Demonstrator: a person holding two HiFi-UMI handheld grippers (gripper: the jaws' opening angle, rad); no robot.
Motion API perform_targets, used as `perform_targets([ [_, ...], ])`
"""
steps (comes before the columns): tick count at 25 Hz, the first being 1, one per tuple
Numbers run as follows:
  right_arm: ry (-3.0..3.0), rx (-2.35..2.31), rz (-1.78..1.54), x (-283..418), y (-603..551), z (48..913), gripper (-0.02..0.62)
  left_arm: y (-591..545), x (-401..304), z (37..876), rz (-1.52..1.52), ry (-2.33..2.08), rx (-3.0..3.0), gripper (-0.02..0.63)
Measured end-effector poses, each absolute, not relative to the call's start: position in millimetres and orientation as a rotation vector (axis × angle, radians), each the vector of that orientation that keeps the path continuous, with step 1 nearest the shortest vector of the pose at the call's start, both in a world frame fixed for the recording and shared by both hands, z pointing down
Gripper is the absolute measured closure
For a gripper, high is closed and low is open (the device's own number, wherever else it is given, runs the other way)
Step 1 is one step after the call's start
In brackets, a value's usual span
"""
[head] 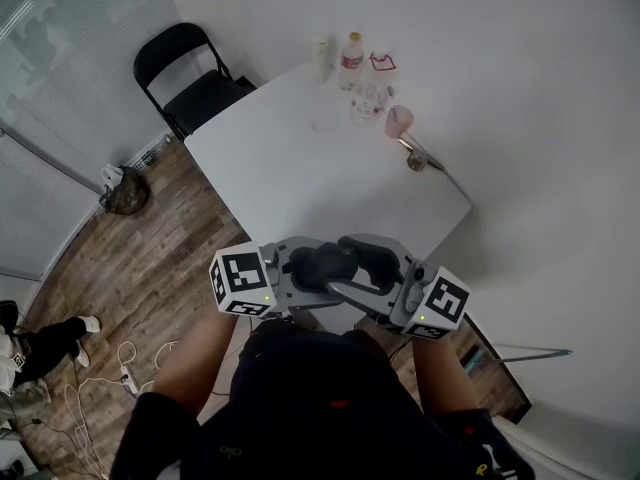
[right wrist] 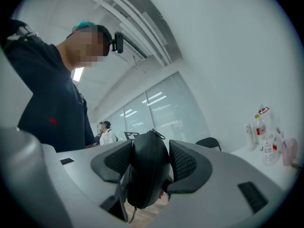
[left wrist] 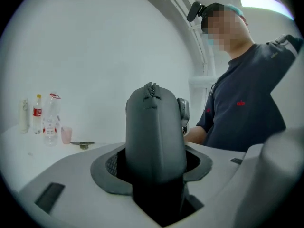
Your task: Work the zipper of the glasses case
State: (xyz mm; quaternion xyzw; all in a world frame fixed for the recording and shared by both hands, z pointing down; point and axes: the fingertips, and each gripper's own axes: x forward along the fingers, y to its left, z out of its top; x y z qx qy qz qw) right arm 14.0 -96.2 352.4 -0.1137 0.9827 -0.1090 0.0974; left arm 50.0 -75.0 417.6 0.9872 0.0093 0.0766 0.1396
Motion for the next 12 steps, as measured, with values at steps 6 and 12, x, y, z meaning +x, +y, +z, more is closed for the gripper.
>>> perform_targets([
  [6,2.978,-0.297,-0.384,21,-97,357,0.342,-95,43,428,0.562,-0.265,3.124,0.342],
  [12,2.938,-0.216,-0.443,36,-97,347,0.342,-114,28,439,0.872,-0.362,3.228,0.342],
])
